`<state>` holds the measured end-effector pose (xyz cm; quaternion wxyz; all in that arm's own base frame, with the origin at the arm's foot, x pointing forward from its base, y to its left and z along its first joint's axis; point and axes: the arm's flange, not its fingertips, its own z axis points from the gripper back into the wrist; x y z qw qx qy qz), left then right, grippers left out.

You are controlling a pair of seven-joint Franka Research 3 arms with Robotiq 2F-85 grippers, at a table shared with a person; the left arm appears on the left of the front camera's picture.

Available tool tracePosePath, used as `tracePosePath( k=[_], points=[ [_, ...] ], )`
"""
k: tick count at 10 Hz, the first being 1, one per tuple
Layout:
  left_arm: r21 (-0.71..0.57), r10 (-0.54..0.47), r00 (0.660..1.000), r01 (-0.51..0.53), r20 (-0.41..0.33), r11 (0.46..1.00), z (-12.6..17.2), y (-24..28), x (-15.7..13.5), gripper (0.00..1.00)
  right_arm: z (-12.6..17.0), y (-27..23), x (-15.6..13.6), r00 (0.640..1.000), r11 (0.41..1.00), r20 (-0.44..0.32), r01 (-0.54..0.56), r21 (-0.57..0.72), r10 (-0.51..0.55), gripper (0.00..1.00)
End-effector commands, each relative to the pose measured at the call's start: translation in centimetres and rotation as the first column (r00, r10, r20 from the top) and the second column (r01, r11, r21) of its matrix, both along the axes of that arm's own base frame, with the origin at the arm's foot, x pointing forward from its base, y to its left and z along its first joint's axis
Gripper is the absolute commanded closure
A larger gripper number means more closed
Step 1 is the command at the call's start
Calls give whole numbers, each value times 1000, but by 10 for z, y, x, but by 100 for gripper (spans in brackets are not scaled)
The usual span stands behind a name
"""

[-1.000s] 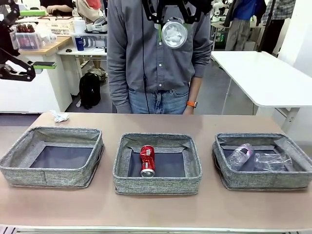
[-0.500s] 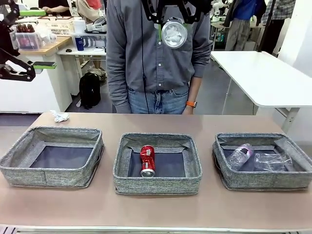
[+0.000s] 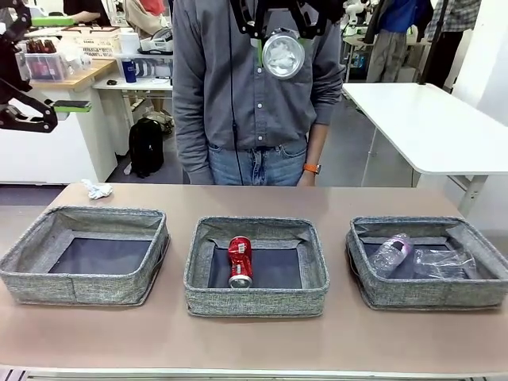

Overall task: Sort the waste into the appropriate baskets.
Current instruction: Place the picked waste into the Fabric basket indicated by the person.

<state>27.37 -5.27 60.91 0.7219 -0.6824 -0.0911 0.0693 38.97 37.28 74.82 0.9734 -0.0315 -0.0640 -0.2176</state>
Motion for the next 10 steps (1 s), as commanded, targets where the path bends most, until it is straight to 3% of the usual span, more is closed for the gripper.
tracePosePath(
  k=[1, 10],
  points=[
    [-22, -2, 1000, 2, 1, 1000, 4, -3, -1, 0, 1, -1, -3, 1000, 1000, 0, 1, 6, -1, 47],
    [-22, -2, 1000, 2, 1, 1000, 4, -3, -1, 0, 1, -1, -3, 1000, 1000, 0, 1, 6, -1, 47]
  ],
)
